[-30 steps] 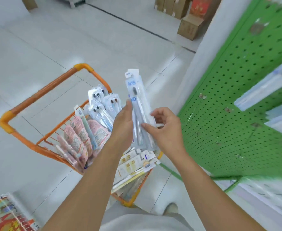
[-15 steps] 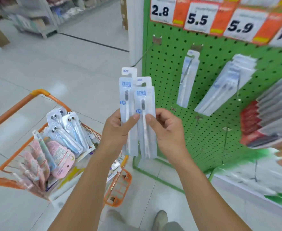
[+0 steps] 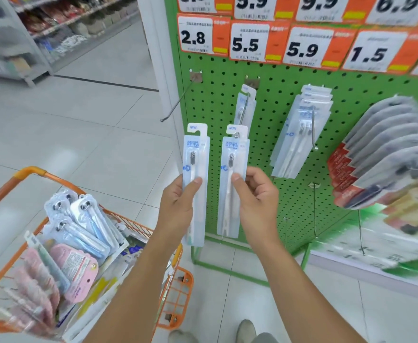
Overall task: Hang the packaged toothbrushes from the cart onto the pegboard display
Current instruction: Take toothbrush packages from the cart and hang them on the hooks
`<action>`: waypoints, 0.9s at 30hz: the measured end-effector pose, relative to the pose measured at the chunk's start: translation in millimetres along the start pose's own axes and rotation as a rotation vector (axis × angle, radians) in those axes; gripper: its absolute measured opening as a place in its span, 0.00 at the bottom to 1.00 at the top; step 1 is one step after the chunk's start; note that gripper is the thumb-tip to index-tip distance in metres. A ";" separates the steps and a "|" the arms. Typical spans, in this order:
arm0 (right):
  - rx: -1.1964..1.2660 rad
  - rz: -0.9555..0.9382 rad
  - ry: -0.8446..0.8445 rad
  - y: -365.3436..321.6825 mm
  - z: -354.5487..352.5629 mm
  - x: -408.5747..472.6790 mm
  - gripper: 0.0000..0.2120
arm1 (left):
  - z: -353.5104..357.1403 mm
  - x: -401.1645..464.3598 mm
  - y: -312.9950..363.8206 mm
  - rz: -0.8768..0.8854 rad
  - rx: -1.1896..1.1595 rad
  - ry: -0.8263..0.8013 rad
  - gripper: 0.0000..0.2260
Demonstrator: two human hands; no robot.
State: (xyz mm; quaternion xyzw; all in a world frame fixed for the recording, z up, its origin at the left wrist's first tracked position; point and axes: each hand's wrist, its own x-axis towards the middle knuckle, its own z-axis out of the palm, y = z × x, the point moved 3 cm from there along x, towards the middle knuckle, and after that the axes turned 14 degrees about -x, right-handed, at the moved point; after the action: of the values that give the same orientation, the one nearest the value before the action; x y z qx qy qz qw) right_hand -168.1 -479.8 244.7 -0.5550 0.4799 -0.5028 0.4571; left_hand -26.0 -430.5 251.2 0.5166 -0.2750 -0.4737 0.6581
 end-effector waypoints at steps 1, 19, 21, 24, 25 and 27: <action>-0.011 0.002 0.000 0.2 -0.1 1.3 0.04 | -0.2 1.6 -0.6 -0.006 0.019 -0.008 0.07; -0.114 0.480 0.168 12.2 8.9 100.6 0.24 | 16.1 13.8 5.8 0.053 0.102 -0.198 0.05; -0.175 0.495 0.124 10.3 5.7 79.3 0.26 | 16.5 15.0 4.6 0.055 0.106 -0.192 0.05; -0.084 0.352 0.096 0.3 1.9 30.7 0.23 | 16.6 16.2 2.6 0.051 0.116 -0.192 0.06; -0.027 0.257 0.068 -6.0 1.3 18.1 0.22 | 16.7 16.6 1.6 0.052 0.125 -0.198 0.06; 0.020 0.077 -0.059 -16.3 1.5 4.7 0.16 | 17.9 16.4 0.3 0.057 0.125 -0.207 0.05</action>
State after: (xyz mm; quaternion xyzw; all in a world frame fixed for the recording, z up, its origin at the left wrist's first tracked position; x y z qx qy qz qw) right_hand -165.2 -482.4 261.3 -0.5462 0.4822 -0.4731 0.4953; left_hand -34.6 -452.9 255.0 0.4968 -0.3853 -0.4876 0.6058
